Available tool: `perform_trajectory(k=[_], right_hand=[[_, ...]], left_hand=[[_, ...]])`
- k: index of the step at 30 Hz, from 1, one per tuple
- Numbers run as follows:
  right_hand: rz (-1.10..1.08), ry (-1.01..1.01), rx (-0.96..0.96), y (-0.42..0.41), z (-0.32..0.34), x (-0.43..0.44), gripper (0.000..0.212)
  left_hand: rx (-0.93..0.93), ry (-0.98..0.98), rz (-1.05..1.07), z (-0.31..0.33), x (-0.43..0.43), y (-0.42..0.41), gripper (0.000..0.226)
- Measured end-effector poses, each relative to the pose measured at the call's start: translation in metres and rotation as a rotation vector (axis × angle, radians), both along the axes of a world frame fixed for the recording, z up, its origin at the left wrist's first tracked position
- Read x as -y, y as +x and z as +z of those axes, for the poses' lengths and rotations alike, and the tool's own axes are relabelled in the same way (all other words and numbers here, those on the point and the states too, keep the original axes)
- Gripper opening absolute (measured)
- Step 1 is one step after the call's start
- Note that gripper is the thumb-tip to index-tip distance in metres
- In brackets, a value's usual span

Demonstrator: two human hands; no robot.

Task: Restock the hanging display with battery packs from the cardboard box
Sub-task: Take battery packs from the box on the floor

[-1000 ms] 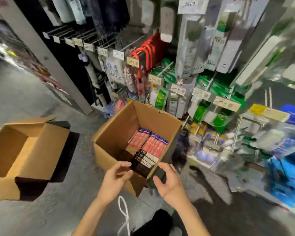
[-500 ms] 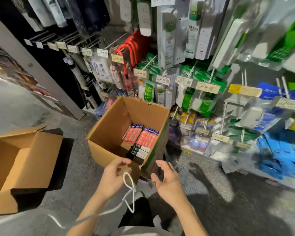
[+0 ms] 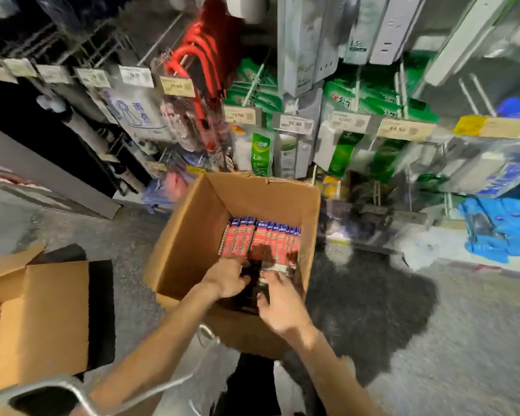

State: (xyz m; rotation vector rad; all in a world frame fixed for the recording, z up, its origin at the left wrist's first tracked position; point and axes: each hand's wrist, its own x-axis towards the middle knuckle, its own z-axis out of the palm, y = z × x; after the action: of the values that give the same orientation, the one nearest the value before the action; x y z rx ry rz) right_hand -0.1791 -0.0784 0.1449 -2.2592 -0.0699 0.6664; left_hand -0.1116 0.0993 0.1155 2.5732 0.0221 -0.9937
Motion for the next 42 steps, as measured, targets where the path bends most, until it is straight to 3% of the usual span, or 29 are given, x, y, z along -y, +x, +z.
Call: perform_trajectory(k=[4, 7, 10, 15, 21, 26, 30, 33, 38, 42], right_hand=[[-0.029, -0.132, -0.146, 0.038, -0.047, -0.038, 0.048], [-0.051, -0.232, -0.252, 0.061, -0.081, -0.048, 0.063], [-0.070, -0.269, -0.339, 0.071, -0.116, -0.051, 0.082], [-0.107, -0.302, -0.486, 0.082, -0.161, -0.052, 0.086], [-0.071, -0.482, -0.520, 0.097, -0.198, -0.056, 0.095], [-0.034, -0.523, -0.444, 0.099, -0.211, -0.051, 0.095], [-0.078, -0.592, -0.342, 0.101, -0.214, -0.049, 0.093], [0.014, -0.641, -0.327, 0.105, -0.216, -0.050, 0.086], [0.091, -0.678, -0.320, 0.112, -0.219, -0.052, 0.079], [0.092, -0.718, -0.305, 0.111, -0.219, -0.055, 0.076]], left_hand=[[-0.032, 0.031, -0.120, -0.058, -0.015, 0.043, 0.048], [-0.035, 0.064, -0.286, -0.107, -0.020, 0.058, 0.050], [-0.056, 0.102, -0.428, -0.152, -0.025, 0.070, 0.068], [-0.069, 0.132, -0.486, -0.199, -0.026, 0.068, 0.079], [-0.019, 0.107, -0.415, -0.224, -0.028, 0.075, 0.073], [-0.159, -0.056, -0.375, -0.236, -0.037, 0.089, 0.072], [-0.401, -0.191, -0.170, -0.233, -0.039, 0.094, 0.034], [-0.532, -0.214, 0.027, -0.234, -0.040, 0.098, 0.013], [-0.642, -0.176, 0.217, -0.241, -0.044, 0.105, 0.026], [-0.521, -0.142, 0.106, -0.250, -0.045, 0.099, 0.027]])
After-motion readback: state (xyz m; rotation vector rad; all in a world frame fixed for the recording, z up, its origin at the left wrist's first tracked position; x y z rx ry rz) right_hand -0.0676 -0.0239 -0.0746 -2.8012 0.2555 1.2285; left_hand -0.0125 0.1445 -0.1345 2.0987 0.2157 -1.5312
